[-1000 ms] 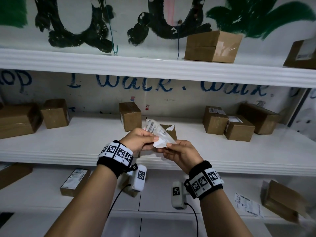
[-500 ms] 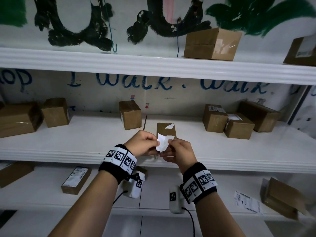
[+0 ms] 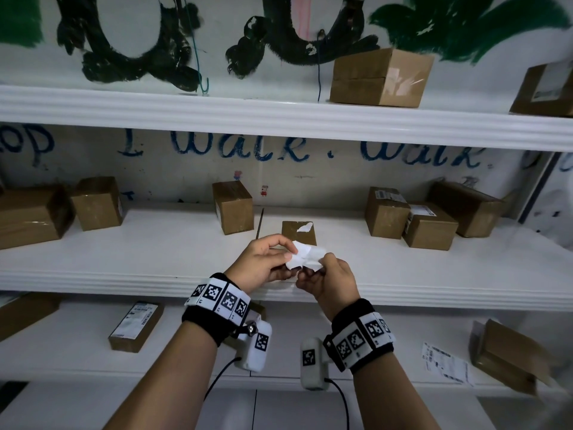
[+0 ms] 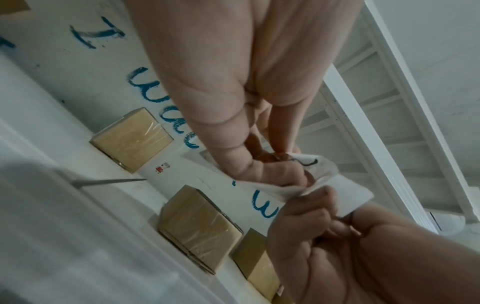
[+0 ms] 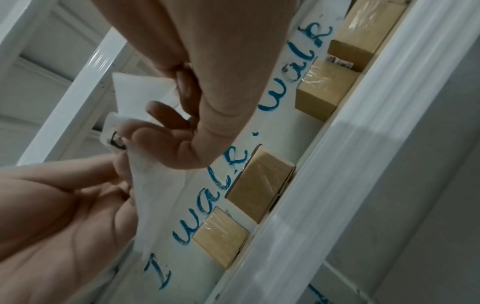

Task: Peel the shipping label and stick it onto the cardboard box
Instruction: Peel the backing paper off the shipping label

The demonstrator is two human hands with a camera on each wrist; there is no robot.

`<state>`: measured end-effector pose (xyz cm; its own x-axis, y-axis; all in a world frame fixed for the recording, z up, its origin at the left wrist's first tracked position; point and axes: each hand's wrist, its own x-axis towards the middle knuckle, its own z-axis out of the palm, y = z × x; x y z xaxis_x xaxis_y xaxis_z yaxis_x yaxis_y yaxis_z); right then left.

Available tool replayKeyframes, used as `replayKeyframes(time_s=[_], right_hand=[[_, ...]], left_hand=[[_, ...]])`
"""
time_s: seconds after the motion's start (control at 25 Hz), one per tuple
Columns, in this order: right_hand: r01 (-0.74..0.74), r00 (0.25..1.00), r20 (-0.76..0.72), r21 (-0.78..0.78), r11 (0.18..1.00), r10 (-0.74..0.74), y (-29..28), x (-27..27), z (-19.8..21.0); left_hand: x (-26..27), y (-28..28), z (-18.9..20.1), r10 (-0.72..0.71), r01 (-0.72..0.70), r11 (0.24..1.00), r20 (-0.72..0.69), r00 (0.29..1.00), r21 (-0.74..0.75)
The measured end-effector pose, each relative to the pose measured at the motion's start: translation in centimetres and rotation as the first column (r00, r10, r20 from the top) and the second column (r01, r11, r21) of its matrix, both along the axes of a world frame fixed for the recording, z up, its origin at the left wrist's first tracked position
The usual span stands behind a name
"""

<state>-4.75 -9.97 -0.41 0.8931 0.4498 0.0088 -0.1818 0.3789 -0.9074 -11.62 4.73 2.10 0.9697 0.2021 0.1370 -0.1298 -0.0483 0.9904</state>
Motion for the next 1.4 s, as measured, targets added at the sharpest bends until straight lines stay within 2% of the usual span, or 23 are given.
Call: replayKeyframes(time_s=[0.16,0.24,0.4,0.52,0.6,0.72,0.84,0.96,1.12,1.28,1.4], right_hand=[[0.045,0.984,0.178,-0.162,0.986,-0.016,0.5,0.2,-0.2],[0.055,0.975,0.224,-0.203,0.978,-0.008,0.7,0.3,-0.4],[0.001,0.983,0.183,-0.128,0.992,0.023,1.1,0.3,-0.5],[-0.06,0.98,0.186,-0.057,0.997,0.07,1.8,0.2,-0.8],[-0.12,0.985,0.13,0.06,0.991,0.112,2.1,0.1,-1.0],[-0.164,0.986,0.014,0.276,0.947,0.167,2.1,0.2,-0.8],[-0.188,0.977,-0.026,0.365,0.912,0.212,2.0,0.6,-1.0],[-0.18,0.982,-0.005,0.265,0.947,0.188,2.3,1.3,-1.3],[-0.089,0.996,0.021,0.064,0.994,0.087,2.5,2.3,-0.9],[-0.125,0.99,-0.043,0.154,0.98,0.133,2.6,1.9,-0.1],[-0.127,0.989,-0.052,0.168,0.978,0.137,2.4,2.0,0.6]], left_hand=[[0.7,0.1,-1.2,0.146,-0.143,0.986,-0.022,0.989,0.084],[0.5,-0.7,-1.0,0.214,-0.212,0.974,-0.017,0.977,0.074],[0.9,-2.0,-2.0,0.246,-0.267,0.959,0.181,0.952,0.1],[2.1,-2.8,-3.0,0.372,-0.388,0.919,0.175,0.912,0.07],[2.1,-3.3,-2.9,0.427,-0.437,0.9,0.194,0.883,0.01],[2.2,-3.1,-2.9,0.421,-0.421,0.906,0.194,0.886,-0.042],[2.6,-2.4,-3.1,0.345,-0.352,0.936,0.144,0.928,0.024],[3.1,-2.0,-3.5,0.258,-0.269,0.954,0.098,0.961,0.133],[2.9,-1.6,-2.4,0.255,-0.259,0.939,0.047,0.966,0.226],[2.8,-0.7,-1.5,0.302,-0.299,0.953,-0.066,0.951,0.051],[3.4,0.5,-1.6,0.332,-0.344,0.936,-0.132,0.934,-0.078]])
